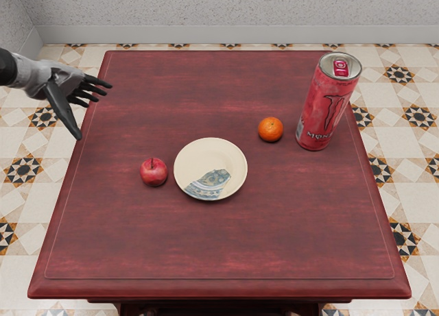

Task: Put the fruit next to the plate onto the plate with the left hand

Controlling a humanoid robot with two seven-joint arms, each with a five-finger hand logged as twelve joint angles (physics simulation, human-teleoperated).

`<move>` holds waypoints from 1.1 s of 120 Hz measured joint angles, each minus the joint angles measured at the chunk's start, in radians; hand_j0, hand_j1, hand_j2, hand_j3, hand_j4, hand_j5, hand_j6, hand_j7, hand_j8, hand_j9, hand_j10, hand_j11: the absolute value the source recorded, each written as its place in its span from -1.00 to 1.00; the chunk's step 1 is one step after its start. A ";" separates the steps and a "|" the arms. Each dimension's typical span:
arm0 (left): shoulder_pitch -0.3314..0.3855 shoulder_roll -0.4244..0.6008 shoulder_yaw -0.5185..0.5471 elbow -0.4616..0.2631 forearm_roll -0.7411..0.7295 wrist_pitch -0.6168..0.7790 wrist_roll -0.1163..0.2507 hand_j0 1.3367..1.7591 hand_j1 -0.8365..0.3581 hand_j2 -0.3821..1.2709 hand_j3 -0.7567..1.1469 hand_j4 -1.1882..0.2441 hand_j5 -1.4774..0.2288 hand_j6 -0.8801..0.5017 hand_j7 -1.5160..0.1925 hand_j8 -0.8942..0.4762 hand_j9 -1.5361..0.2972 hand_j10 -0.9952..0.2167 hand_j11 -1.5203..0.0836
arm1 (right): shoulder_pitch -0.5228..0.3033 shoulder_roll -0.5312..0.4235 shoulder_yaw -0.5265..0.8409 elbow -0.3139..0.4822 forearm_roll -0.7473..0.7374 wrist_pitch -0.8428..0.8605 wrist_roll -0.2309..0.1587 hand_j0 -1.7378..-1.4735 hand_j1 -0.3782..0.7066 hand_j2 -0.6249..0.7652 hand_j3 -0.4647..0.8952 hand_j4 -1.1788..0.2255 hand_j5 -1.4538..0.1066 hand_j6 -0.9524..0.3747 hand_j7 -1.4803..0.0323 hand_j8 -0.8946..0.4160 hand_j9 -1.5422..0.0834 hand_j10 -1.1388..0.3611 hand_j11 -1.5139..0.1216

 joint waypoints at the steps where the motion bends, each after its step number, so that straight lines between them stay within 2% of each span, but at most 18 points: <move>1: 0.000 0.000 0.000 0.000 0.000 0.000 0.000 0.52 0.95 -0.53 -0.20 0.63 0.71 0.25 0.75 0.28 0.65 0.61 0.87 | 0.000 0.000 0.000 0.000 0.000 0.000 0.000 -0.40 -0.95 -0.10 -0.32 0.68 0.86 0.43 0.96 0.36 0.90 0.52 0.85; 20: 0.015 0.000 0.000 -0.002 -0.001 0.003 0.000 0.52 0.95 -0.53 -0.20 0.64 0.71 0.25 0.75 0.28 0.65 0.61 0.87 | -0.006 0.000 0.000 -0.012 -0.001 0.000 0.000 -0.40 -0.95 -0.10 -0.32 0.68 0.86 0.43 0.96 0.36 0.90 0.52 0.85; 39: 0.034 -0.036 0.001 -0.028 -0.001 0.112 0.003 0.52 0.95 -0.53 -0.20 0.63 0.71 0.25 0.75 0.28 0.65 0.61 0.87 | -0.007 0.000 0.000 -0.017 -0.001 0.000 0.000 -0.40 -0.95 -0.10 -0.32 0.68 0.86 0.43 0.96 0.36 0.90 0.52 0.85; 56: 0.032 -0.050 0.001 -0.107 0.000 0.266 0.044 0.52 0.95 -0.53 -0.20 0.63 0.71 0.25 0.75 0.28 0.65 0.61 0.87 | -0.007 0.000 0.000 -0.018 -0.001 0.000 0.000 -0.40 -0.95 -0.10 -0.32 0.68 0.86 0.43 0.96 0.36 0.90 0.52 0.85; 72: 0.021 -0.052 0.006 -0.214 -0.001 0.428 0.058 0.52 0.95 -0.53 -0.20 0.63 0.71 0.25 0.75 0.28 0.65 0.61 0.87 | -0.007 0.000 0.000 -0.019 -0.001 0.000 0.000 -0.40 -0.95 -0.10 -0.32 0.68 0.86 0.43 0.96 0.36 0.90 0.52 0.85; 83: -0.052 -0.051 0.042 -0.335 -0.002 0.595 0.055 0.52 0.95 -0.53 -0.20 0.63 0.71 0.25 0.75 0.28 0.65 0.61 0.87 | -0.007 0.000 0.000 -0.019 -0.001 0.000 0.000 -0.40 -0.95 -0.10 -0.32 0.68 0.86 0.43 0.96 0.36 0.90 0.52 0.85; 101: -0.063 -0.057 0.094 -0.491 -0.006 0.802 0.054 0.52 0.95 -0.53 -0.20 0.63 0.71 0.25 0.75 0.28 0.65 0.61 0.87 | -0.007 0.000 0.000 -0.019 -0.001 0.000 0.000 -0.40 -0.95 -0.10 -0.32 0.68 0.86 0.43 0.96 0.36 0.90 0.52 0.85; 115: -0.061 -0.079 0.124 -0.542 -0.007 0.899 0.054 0.52 0.95 -0.53 -0.20 0.64 0.71 0.25 0.75 0.28 0.65 0.61 0.87 | -0.007 0.000 0.000 -0.019 -0.001 0.000 0.000 -0.40 -0.95 -0.10 -0.32 0.68 0.86 0.43 0.96 0.36 0.90 0.52 0.85; 132: -0.063 -0.127 0.149 -0.572 -0.011 0.943 0.056 0.52 0.91 -0.53 -0.20 0.61 0.67 0.22 0.72 0.25 0.62 0.58 0.84 | -0.007 0.000 0.000 -0.019 -0.001 0.000 0.000 -0.40 -0.95 -0.10 -0.32 0.68 0.86 0.43 0.96 0.36 0.90 0.52 0.85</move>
